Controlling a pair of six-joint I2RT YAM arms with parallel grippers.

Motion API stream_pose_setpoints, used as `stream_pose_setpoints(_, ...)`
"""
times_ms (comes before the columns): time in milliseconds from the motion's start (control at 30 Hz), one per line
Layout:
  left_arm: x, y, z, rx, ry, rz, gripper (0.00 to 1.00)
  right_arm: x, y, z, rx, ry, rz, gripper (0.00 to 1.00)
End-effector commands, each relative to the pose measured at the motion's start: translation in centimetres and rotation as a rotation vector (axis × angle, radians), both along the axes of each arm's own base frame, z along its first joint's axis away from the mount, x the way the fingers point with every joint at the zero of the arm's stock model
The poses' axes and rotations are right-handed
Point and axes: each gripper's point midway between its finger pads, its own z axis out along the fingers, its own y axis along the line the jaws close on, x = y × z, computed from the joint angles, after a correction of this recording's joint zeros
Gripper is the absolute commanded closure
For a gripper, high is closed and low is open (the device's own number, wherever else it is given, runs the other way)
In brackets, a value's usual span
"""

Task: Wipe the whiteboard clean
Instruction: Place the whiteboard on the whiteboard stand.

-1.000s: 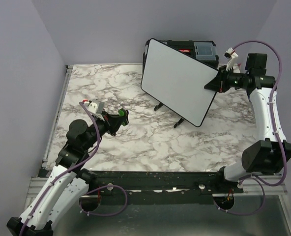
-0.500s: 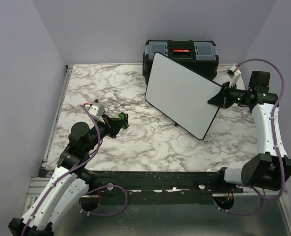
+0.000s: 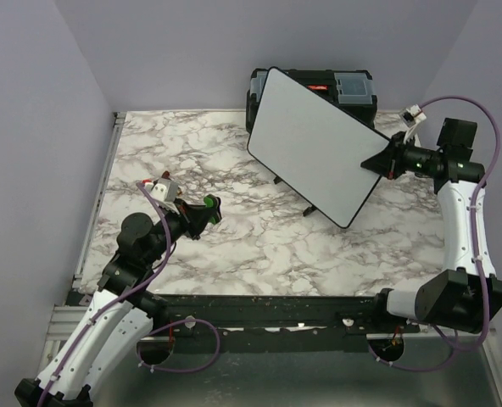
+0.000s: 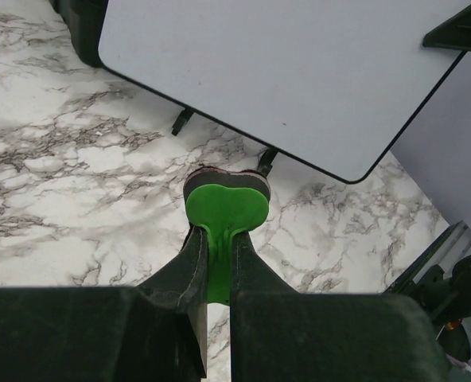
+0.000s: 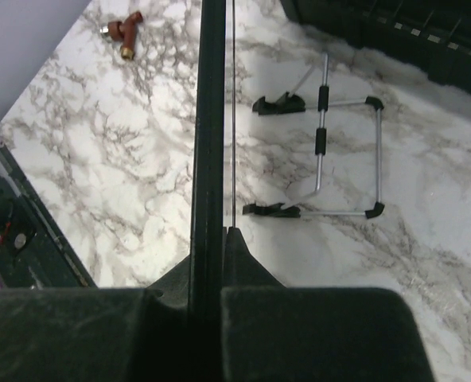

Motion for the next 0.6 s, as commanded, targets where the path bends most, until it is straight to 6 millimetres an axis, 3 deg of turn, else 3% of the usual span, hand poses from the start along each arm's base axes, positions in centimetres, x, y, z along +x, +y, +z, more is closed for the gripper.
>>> stream_pose_setpoints(0,-0.1,0.1,0.5,-0.018,-0.01,0.001,1.0,0.3,0.1,8.5,-0.036,-0.312,-0.002,0.99)
stream_pose_setpoints(100,-0.1,0.0,0.6,-0.015,-0.011,-0.003,1.0,0.6,-1.1,6.8,-0.109,-0.279,-0.058,0.99)
stream_pose_setpoints(567,-0.3,0.1,0.4,-0.011,-0.01,-0.009,1.0,-1.4,-2.7,-0.7,-0.242,-0.2,-0.132,0.99)
